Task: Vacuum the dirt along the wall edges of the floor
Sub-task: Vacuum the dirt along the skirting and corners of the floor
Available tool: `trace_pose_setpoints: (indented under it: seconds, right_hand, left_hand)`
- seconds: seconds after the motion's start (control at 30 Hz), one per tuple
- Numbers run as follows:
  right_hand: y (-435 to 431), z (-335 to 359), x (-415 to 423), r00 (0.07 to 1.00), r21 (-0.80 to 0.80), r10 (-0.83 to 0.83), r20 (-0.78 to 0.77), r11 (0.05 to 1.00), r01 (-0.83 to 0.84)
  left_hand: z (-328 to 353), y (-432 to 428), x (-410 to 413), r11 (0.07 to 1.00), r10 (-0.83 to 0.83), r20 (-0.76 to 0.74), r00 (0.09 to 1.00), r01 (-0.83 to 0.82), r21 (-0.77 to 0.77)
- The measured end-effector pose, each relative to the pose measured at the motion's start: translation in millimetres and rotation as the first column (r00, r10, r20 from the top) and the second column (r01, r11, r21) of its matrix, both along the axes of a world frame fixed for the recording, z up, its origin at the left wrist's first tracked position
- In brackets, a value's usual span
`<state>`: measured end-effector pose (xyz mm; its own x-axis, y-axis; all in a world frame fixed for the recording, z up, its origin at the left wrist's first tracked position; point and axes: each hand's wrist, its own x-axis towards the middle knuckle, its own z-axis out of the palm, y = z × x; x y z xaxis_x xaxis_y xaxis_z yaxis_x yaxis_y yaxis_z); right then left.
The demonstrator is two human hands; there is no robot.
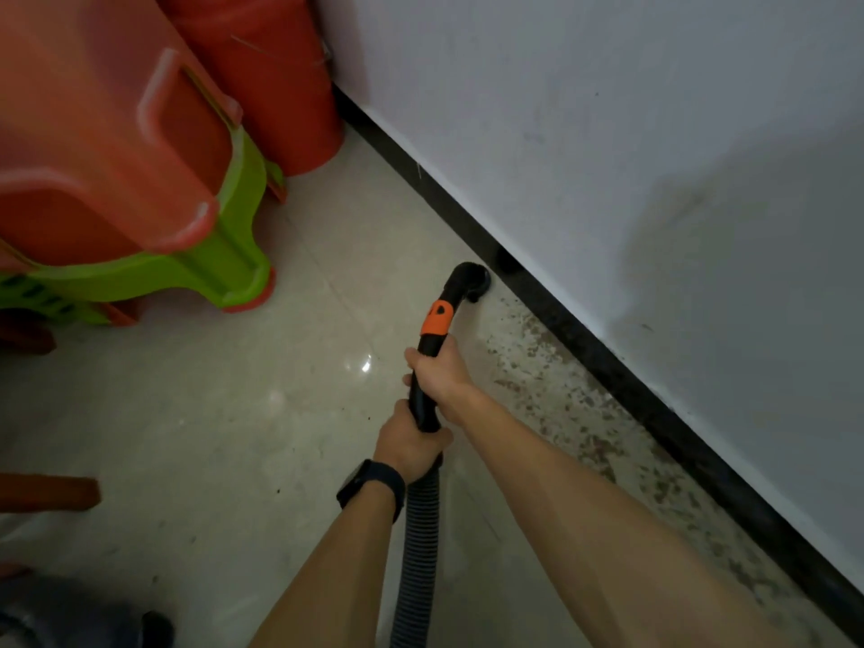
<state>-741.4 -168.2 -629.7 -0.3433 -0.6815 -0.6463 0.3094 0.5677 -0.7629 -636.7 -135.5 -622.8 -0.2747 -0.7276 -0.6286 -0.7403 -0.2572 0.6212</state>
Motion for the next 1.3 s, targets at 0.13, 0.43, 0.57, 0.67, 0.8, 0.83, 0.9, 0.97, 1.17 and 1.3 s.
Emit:
trace_pose_setpoints:
  seconds: [0.13, 0.43, 0.57, 0.67, 0.8, 0.83, 0.9, 0.97, 1.17, 1.3]
  right_hand:
    - [11, -16, -7, 0.999, -0.021, -0.046, -0.024, 0.999, 0.046]
    - [23, -22, 6, 0.948, 0.046, -0.286, 0.141, 0.958, 0.282]
    - [28, -25, 20, 0.853, 0.048, -0.445, 0.273, 0.892, 0.45]
    - [38, -28, 42, 0.829, 0.078, -0.457, 0.323, 0.886, 0.458]
    - [54, -28, 77, 0.812, 0.102, -0.448, 0.374, 0.89, 0.444]
    - [58, -29, 83, 0.81, 0.106, -0.457, 0.368, 0.886, 0.452]
    - [63, -28, 92, 0.813, 0.115, -0.477, 0.335, 0.877, 0.467]
    - [65, -29, 99, 0.843, 0.112, -0.465, 0.269, 0.885, 0.452]
    - [66, -19, 111, 0.914, 0.089, -0.346, 0.214, 0.938, 0.334]
    - [57, -14, 131, 0.934, 0.089, -0.321, 0.155, 0.946, 0.31]
  left_hand:
    - [-18, -1, -5, 0.995, -0.1, -0.011, 0.995, 0.1, 0.003]
    - [-10, 3, 57, 0.813, -0.453, 0.368, 0.812, 0.546, -0.204]
    - [-7, -5, 87, 0.642, -0.527, 0.541, 0.655, 0.725, -0.251]
    - [-7, -10, 125, 0.533, -0.529, 0.65, 0.545, 0.81, -0.246]
    - [-7, -13, 162, 0.429, -0.54, 0.725, 0.428, 0.881, -0.2]
    - [-6, -12, 166, 0.425, -0.552, 0.722, 0.416, 0.886, -0.185]
    - [-2, -10, 170, 0.459, -0.58, 0.692, 0.43, 0.874, -0.159]
    - [2, -8, 170, 0.551, -0.613, 0.616, 0.494, 0.827, -0.115]
    - [32, -8, 161, 0.61, -0.687, 0.549, 0.477, 0.788, 0.079]
    - [35, -12, 178, 0.674, -0.662, 0.552, 0.506, 0.725, 0.144]
